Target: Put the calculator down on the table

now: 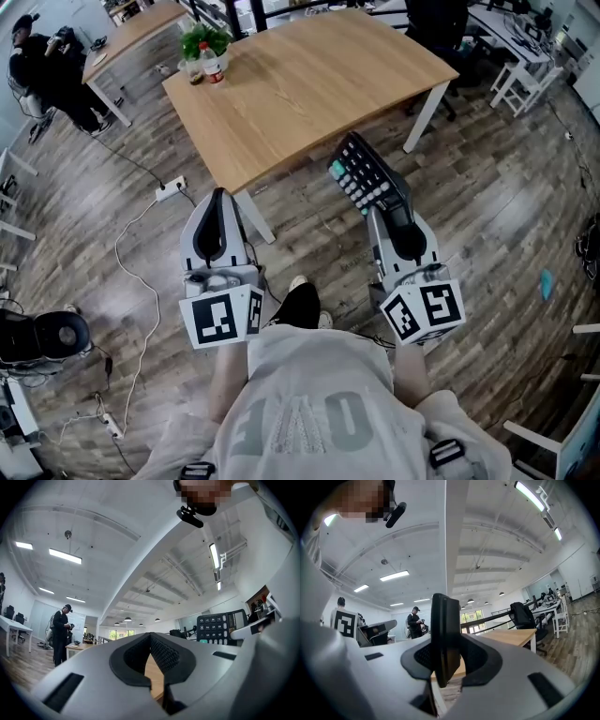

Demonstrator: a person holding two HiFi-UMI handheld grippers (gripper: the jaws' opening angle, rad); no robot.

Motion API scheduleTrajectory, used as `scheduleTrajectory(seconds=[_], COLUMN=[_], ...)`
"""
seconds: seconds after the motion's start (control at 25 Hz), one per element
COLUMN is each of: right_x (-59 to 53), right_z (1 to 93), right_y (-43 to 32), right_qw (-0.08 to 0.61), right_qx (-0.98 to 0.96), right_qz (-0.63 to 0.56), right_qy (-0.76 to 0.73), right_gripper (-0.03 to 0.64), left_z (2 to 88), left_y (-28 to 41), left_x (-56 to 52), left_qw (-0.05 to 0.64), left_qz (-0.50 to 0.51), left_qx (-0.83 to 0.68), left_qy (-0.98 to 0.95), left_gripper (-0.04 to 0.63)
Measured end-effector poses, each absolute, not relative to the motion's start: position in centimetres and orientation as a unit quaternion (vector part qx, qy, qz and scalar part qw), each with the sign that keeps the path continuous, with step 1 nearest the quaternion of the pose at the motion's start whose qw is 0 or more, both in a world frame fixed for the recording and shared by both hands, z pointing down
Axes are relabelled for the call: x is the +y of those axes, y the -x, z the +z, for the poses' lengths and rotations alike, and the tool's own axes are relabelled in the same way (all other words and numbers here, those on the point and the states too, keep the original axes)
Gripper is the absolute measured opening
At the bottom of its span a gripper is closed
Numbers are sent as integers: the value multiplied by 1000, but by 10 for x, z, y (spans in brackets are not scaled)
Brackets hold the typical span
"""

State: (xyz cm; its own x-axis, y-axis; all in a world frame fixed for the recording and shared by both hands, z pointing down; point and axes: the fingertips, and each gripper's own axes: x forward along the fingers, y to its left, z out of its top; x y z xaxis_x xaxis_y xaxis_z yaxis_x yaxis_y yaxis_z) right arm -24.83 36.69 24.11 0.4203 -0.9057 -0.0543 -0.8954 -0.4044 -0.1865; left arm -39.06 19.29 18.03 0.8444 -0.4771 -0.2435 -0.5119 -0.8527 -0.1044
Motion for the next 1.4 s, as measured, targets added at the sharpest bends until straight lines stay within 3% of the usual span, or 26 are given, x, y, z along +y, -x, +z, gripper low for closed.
scheduleTrajectory(seconds=[0.24,0.64,1.4], right_x=[360,306,123], right_z=[243,250,222], right_y=[222,127,-73], right_qw=[83,73,63], right_qx=[532,508,509], right_qz=[-11,-22,-19], right_qy=[842,858,858], right_gripper=[120,120,118], left_z=[184,196,179], left_y=[364,256,57], left_x=[176,109,-78], left_qw=[80,64,46], left_qz=[119,122,126], left_qx=[250,231,225], left_qy=[958,963,965], left_gripper=[9,9,9])
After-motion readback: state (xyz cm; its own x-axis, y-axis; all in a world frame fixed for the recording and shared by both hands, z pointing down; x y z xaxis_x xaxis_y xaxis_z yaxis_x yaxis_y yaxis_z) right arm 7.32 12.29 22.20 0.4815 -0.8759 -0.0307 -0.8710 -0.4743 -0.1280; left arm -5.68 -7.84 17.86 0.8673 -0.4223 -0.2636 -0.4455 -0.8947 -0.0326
